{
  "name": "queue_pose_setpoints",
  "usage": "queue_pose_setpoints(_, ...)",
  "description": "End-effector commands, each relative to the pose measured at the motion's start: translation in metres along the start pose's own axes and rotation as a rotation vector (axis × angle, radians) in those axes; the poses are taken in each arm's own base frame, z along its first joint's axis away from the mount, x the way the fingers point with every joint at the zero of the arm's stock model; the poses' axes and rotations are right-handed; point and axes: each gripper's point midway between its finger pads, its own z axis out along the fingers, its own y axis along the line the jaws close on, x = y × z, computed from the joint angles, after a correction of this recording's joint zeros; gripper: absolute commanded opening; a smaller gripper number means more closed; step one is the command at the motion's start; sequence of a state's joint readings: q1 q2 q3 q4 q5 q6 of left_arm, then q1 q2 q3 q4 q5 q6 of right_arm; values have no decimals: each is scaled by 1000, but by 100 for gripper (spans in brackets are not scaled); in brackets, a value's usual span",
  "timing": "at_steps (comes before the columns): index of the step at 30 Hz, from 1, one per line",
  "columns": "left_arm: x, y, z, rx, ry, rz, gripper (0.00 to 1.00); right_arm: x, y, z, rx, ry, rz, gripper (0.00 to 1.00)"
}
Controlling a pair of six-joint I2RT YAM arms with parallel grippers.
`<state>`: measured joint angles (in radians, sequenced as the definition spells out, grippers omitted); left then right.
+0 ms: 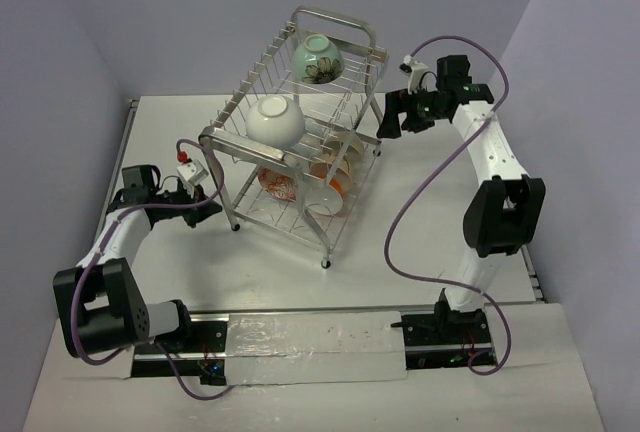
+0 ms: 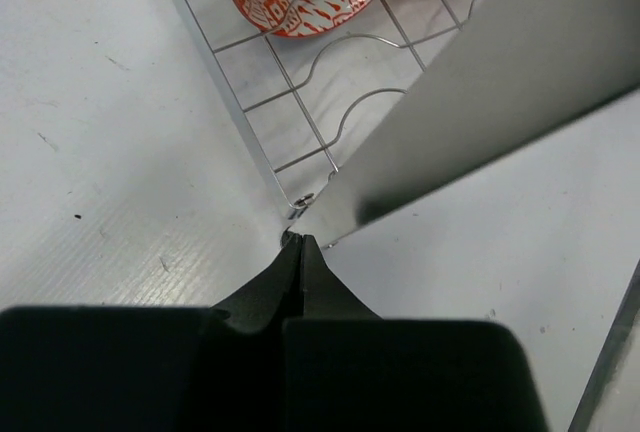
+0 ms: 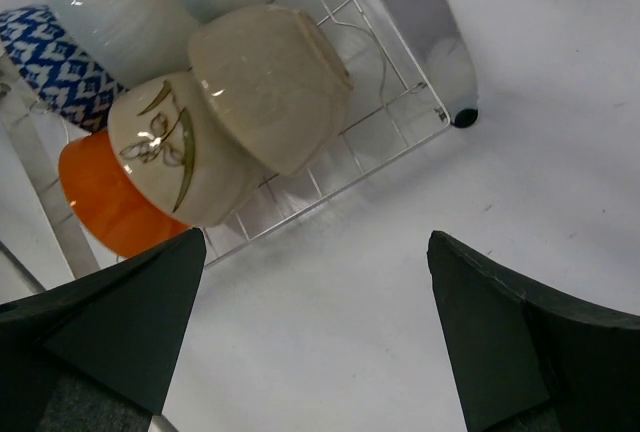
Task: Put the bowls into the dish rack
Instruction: Move the dish rack to the center of the board.
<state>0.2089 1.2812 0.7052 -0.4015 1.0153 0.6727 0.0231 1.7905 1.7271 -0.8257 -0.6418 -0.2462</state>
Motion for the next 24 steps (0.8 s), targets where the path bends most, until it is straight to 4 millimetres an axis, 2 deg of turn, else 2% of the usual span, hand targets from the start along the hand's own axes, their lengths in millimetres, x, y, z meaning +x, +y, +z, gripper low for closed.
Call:
queue_pose_setpoints(1, -5, -11, -6, 30, -14, 38, 0, -24, -7, -2, 1, -41, -15, 99)
queue_pose_setpoints(2, -5, -13, -8, 27, -17, 47, 0, -21, -15, 7, -1, -25, 0, 99)
queue_pose_setpoints(4, -4, -20, -9, 44, -35, 72, 0, -27, -20, 12, -3, -32, -6, 100)
queue_pose_setpoints(5, -8, -23, -11, 43, -49, 95, 0, -24, -26, 23, -9, -15, 4, 100)
queue_pose_setpoints(7, -10, -29, -12, 52, -67, 117, 0, -32, -33, 29, -5, -22, 1, 100)
queue_pose_setpoints(8, -11, -29, -12, 52, -72, 117, 1, -26, -41, 41, -14, 1, 22, 100)
queue_pose_setpoints(9, -14, -29, -13, 51, -78, 123, 3, -32, -43, 42, -12, -5, 17, 100)
queue_pose_setpoints(10, -18, -28, -13, 44, -94, 131, 5, -28, -48, 52, -25, 10, 29, 100)
queue_pose_setpoints(13, -24, -28, -14, 33, -117, 137, 2, -34, -53, 60, -35, 1, 25, 100)
queue_pose_setpoints(16, -29, -22, -14, -5, -144, 131, 4, -33, -63, 75, -40, 12, 30, 100)
queue_pose_setpoints(19, -29, -16, -11, -49, -164, 133, 6, -36, -66, 83, -60, 5, 28, 100)
queue_pose_setpoints(20, -35, -9, -12, -86, -180, 166, 6, -42, -65, 83, -71, -10, 20, 100)
queue_pose_setpoints(23, -35, -7, -11, -117, -197, 138, 6, -43, -67, 91, -88, -17, 24, 98)
queue_pose_setpoints(24, -40, -2, -11, -144, -215, 158, 6, -43, -66, 93, -103, -19, 26, 97)
